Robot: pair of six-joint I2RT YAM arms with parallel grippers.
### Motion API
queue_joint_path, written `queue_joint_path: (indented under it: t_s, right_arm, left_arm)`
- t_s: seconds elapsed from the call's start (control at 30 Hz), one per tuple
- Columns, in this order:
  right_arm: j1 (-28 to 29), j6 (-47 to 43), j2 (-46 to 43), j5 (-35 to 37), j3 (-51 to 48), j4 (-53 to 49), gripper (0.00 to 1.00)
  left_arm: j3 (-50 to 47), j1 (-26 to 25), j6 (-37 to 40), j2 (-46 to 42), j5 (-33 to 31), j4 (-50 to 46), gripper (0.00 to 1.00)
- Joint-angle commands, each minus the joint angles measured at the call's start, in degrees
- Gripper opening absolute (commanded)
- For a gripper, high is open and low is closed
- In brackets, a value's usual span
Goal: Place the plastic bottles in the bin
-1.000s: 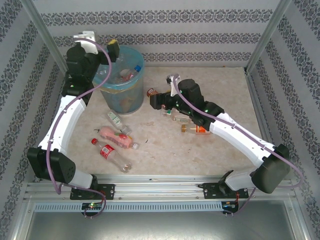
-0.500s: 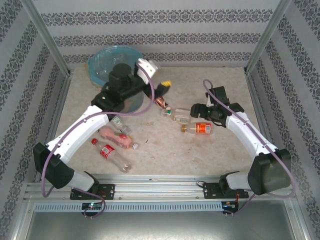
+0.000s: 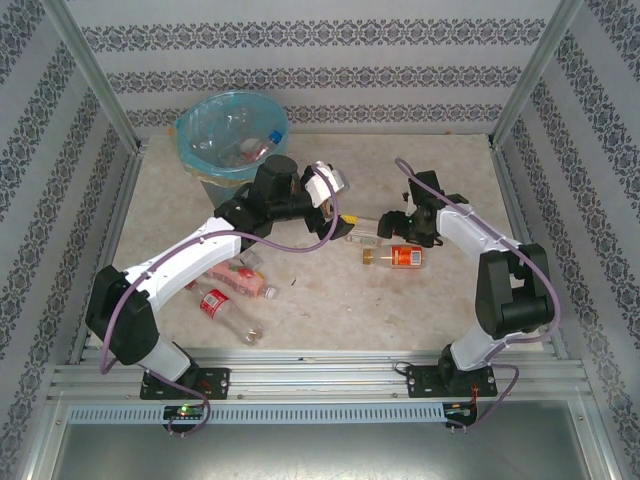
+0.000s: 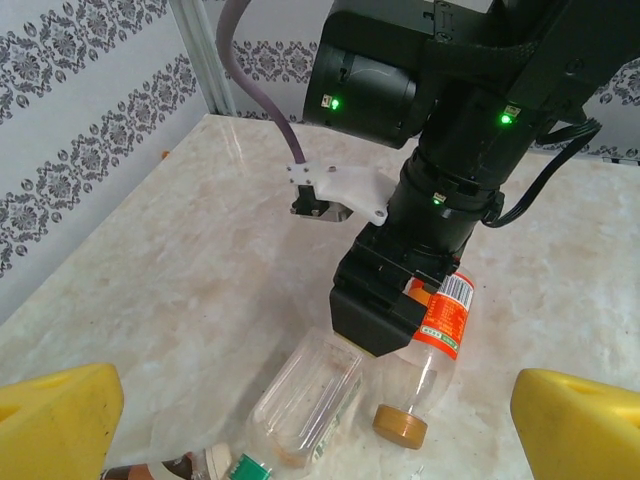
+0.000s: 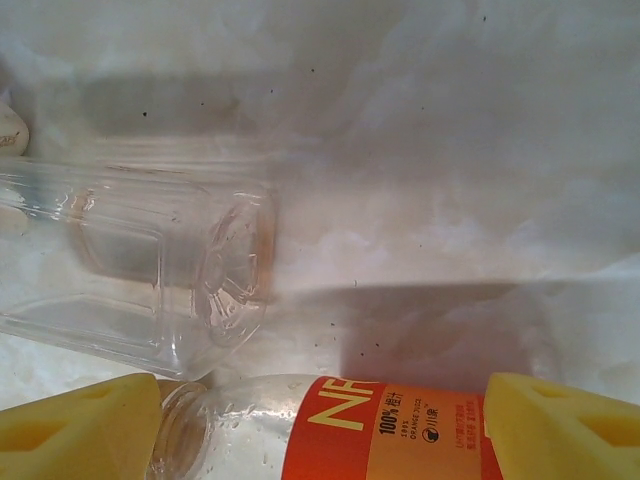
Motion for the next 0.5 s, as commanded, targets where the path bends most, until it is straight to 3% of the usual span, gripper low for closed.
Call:
queue_joint_path:
  t_s: [0.0,0.17,0.47]
  right_arm:
    - [-0.39,0.48,-2.0,-1.62,-2.59,-0.56,0.84]
    - [0.48,2.21,-5.68,-5.87,-6.8,-0.18,0.85]
    - [4.52,4.14,-9.74,-5.21,-10.63,-2.35,0.9]
  left_arm:
    - [0.67,-0.16,0.38,0.22,0.56,1.18,1.0]
    - [0.67,-0.16,2.77,-0.11,-0.51,0.05,1.0]
    - [2.5,-0.07,3.84,-0.11,-5.39,-1.45,1.0]
